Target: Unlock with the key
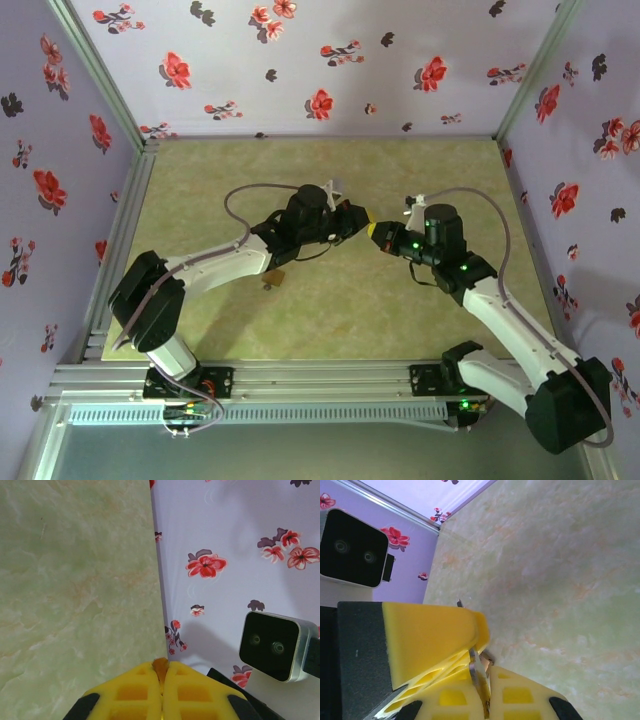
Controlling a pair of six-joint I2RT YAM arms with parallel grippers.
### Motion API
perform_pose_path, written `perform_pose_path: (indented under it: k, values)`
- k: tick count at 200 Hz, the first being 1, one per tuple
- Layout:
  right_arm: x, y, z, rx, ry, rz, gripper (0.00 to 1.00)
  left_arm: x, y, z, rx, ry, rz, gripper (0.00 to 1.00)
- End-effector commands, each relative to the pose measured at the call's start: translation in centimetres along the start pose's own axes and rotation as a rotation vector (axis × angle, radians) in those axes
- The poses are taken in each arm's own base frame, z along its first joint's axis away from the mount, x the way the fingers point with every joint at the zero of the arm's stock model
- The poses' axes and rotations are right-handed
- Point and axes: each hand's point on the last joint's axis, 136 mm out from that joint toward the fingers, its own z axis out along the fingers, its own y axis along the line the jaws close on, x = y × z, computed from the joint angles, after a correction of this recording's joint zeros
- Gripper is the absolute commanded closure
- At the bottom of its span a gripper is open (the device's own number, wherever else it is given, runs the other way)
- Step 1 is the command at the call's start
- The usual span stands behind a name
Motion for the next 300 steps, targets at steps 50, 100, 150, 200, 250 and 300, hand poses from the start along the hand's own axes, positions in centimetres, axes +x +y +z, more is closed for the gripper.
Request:
perform_pose_path:
  k: [50, 100, 150, 200, 250, 300]
  values:
    - [0.5, -0.3, -0.7, -0.019, -0.014, 0.032, 1.00, -5.0, -2.7, -6.8, 0.120, -0.208, 0.043, 0.41]
    - [1.6, 2.2, -1.3, -0.170, 0.030, 0.018, 1.00, -7.2, 1.4, -13.9, -0.055, -0.319, 0.064, 0.29]
    - [2.1, 4.8, -2.1, -0.326, 0.055, 0.013, 1.00, -5.9, 3.4, -16.8, -0.109, -0.335, 0.129, 0.25]
    - [3.0, 6.9, -2.5, -0.422, 0.123, 0.017, 1.00, -4.7, 3.8, -18.4, -0.076, -0.337, 0.212, 0.16]
    - [4.1, 7.9, -1.8, -0.437, 0.174, 0.017, 1.00, -2.2, -1.7, -15.9, 0.175, -0.248, 0.305, 0.16]
    - [4.2, 9.0, -1.2, -0.469, 0.182, 0.031, 1.00, 1.8, -4.4, -11.5, 0.306, -0.104, 0.339, 0.20]
